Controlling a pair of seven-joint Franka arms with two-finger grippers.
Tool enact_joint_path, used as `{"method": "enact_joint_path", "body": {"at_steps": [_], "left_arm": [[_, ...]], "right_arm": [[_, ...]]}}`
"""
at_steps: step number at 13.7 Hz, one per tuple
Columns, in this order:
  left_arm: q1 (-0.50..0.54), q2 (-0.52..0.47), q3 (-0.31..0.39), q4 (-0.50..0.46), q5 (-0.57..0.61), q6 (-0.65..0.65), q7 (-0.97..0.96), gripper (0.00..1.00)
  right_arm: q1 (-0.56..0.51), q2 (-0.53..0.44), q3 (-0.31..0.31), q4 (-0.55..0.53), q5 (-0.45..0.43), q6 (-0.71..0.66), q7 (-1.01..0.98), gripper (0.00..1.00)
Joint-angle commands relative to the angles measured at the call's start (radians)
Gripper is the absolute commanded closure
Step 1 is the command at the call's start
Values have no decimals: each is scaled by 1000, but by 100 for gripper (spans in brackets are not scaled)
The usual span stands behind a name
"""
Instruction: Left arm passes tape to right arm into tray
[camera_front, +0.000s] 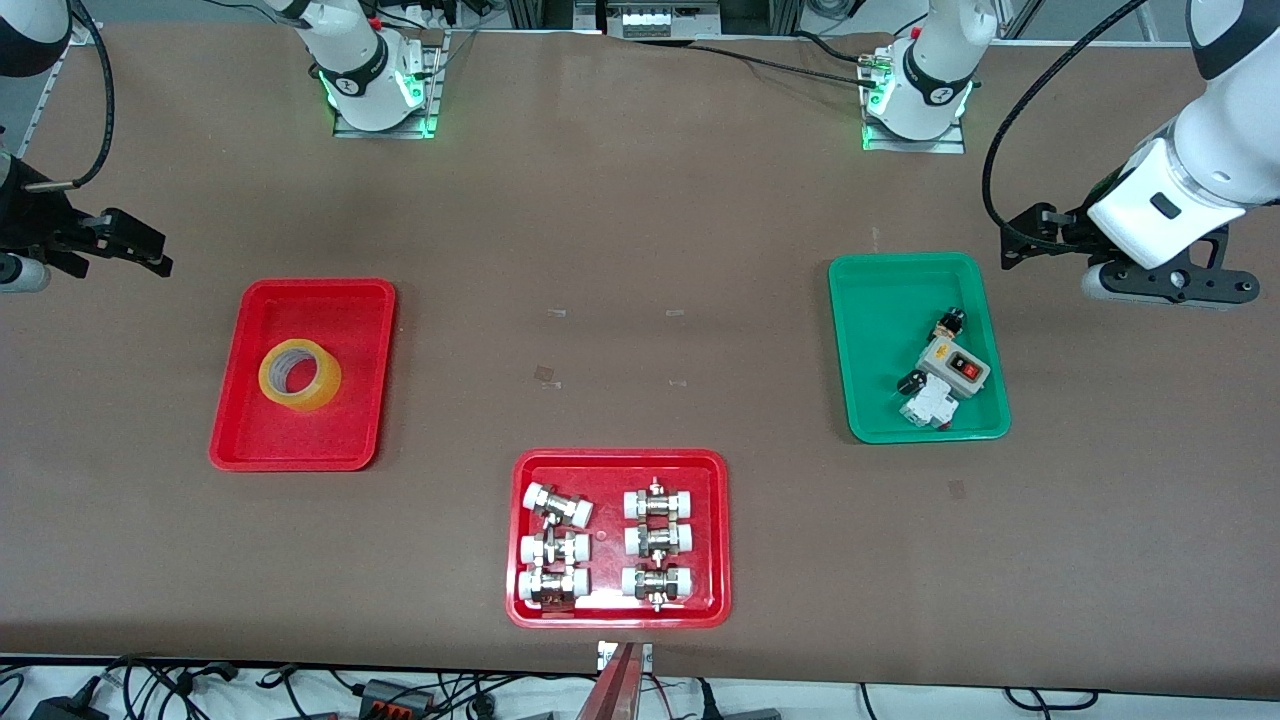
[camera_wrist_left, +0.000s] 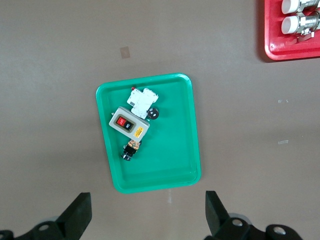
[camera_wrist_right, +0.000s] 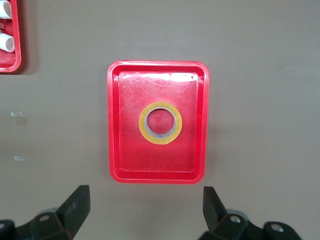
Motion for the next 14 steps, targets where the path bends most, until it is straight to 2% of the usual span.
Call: {"method": "enact_joint_path", "body": {"at_steps": [1,14], "left_arm": [[1,-3,-6,5,25,-1,-11,0],[2,-3,-6,5,25,-1,-11,0]], "right_arm": [[2,-16,1,0,-8,-18,8,0],[2,-21,3,3,3,-37,22,0]]}}
